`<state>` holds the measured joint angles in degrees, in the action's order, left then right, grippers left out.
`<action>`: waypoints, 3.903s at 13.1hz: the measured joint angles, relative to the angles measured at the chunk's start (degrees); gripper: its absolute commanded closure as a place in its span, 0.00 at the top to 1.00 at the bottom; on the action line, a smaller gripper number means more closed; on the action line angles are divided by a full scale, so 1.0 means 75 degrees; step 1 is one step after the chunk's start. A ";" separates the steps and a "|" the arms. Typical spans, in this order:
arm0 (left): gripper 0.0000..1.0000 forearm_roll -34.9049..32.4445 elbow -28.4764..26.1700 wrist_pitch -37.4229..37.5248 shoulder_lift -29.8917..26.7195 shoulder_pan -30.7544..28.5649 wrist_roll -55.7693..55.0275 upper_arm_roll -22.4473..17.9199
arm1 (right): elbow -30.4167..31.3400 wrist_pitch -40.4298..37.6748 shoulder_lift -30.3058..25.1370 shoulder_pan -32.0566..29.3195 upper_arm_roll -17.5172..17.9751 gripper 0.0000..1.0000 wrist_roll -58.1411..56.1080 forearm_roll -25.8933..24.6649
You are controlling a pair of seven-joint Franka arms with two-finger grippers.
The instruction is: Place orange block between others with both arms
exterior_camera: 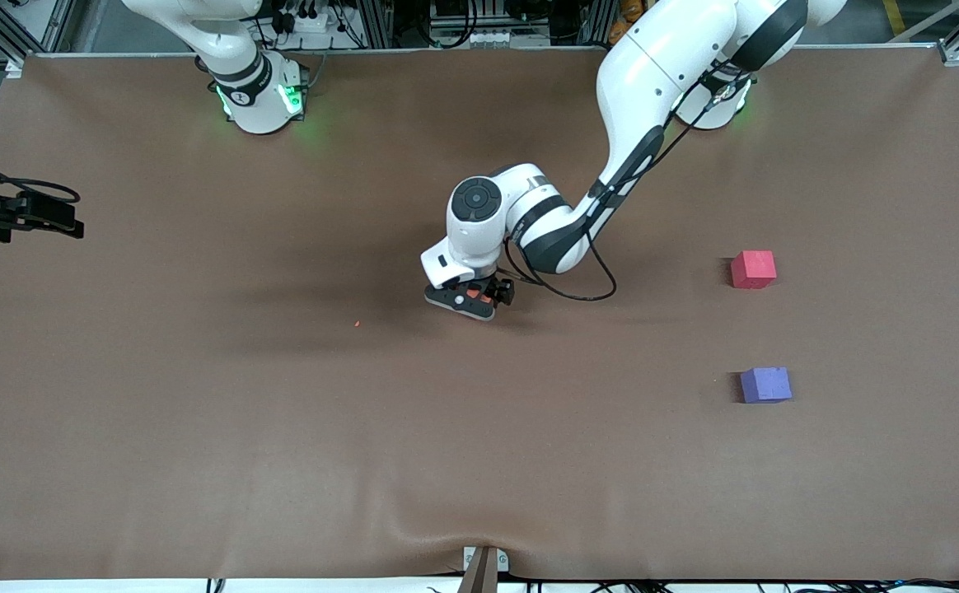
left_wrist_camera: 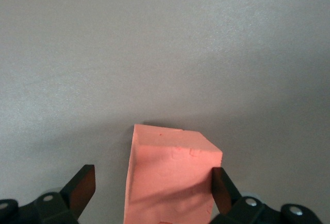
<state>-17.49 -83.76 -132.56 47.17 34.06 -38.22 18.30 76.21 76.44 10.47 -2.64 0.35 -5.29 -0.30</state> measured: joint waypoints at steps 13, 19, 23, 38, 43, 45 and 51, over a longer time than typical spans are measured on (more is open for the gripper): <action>1.00 0.0334 0.0154 0.0474 -0.0006 -0.0022 0.0000 0.0020 | 0.0017 0.0508 0.0001 0.0145 -0.0041 1.00 0.0001 -0.0315; 1.00 0.0358 0.0153 0.0553 -0.0003 -0.0013 0.0000 0.0020 | 0.0030 0.0582 0.0030 0.0114 -0.0065 1.00 0.0005 -0.0313; 1.00 0.0358 0.0147 0.0566 0.0017 -0.0008 0.0002 0.0020 | 0.0097 0.0797 0.0099 0.0099 -0.0068 1.00 0.0005 -0.0282; 0.70 0.0211 0.0147 0.0091 0.0274 0.0145 0.0178 0.0011 | 0.0135 0.0845 0.0120 0.0089 -0.0069 1.00 0.0013 -0.0279; 0.00 -0.0139 0.0152 0.0085 0.0279 0.0150 0.0450 0.0019 | 0.0135 0.0846 0.0120 0.0089 -0.0069 1.00 0.0013 -0.0279; 0.00 -0.0427 0.0161 0.0064 0.0278 0.0140 0.0735 0.0012 | 0.0135 0.0846 0.0120 0.0089 -0.0069 1.00 0.0013 -0.0279; 0.00 -0.0504 0.0021 0.1224 -0.0410 -0.0626 0.0943 -0.0017 | 0.0137 0.0846 0.0120 0.0089 -0.0070 1.00 0.0013 -0.0278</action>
<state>-21.27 -83.60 -123.38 44.09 29.36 -31.15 18.18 77.24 82.78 11.37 -1.97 -0.17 -5.19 -2.39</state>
